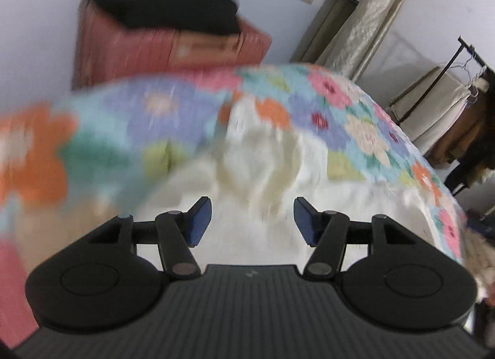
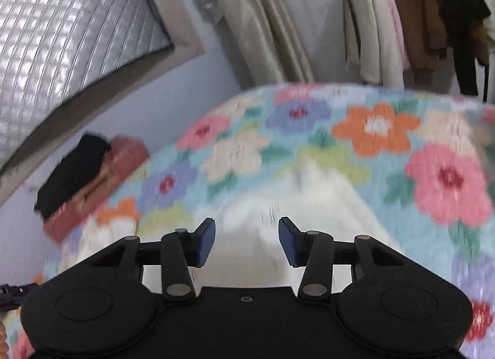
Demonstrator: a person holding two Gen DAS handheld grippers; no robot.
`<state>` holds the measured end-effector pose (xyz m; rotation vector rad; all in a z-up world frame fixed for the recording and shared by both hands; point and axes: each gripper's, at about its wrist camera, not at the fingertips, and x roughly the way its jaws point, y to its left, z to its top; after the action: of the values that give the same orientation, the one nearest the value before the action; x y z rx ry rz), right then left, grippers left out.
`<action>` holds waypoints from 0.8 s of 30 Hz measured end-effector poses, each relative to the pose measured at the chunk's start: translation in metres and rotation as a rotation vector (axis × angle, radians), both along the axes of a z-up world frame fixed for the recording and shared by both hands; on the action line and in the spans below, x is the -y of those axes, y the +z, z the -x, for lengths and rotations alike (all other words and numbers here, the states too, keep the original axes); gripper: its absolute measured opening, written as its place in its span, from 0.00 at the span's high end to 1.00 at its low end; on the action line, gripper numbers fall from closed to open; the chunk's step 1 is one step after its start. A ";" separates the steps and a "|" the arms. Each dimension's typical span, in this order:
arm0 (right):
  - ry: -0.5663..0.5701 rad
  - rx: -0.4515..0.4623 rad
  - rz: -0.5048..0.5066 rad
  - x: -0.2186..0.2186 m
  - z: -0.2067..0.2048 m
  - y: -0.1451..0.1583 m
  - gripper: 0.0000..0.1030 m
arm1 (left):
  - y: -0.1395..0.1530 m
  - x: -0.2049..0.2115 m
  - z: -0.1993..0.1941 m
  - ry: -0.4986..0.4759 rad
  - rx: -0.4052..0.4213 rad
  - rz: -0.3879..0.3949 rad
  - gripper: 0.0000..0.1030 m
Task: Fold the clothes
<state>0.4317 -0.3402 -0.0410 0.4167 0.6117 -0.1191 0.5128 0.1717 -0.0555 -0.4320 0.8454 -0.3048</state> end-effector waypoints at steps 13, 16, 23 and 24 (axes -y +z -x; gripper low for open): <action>-0.214 -0.018 -0.195 0.033 0.121 -0.075 0.46 | -0.069 -0.040 0.150 0.045 -0.180 0.243 0.39; -0.234 -0.014 -0.265 0.034 0.137 -0.082 0.39 | -0.081 -0.029 0.149 0.051 -0.176 0.307 0.39; -0.280 -0.027 -0.423 0.040 0.127 -0.111 0.30 | -0.093 -0.008 0.108 0.148 -0.147 0.331 0.28; -0.281 -0.026 -0.406 0.040 0.120 -0.113 0.25 | -0.091 -0.007 0.102 0.140 -0.129 0.312 0.27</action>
<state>0.3115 -0.3797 -0.1537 0.8959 0.6002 -0.2700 0.4109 0.1787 -0.1461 -0.8046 0.8913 -0.2823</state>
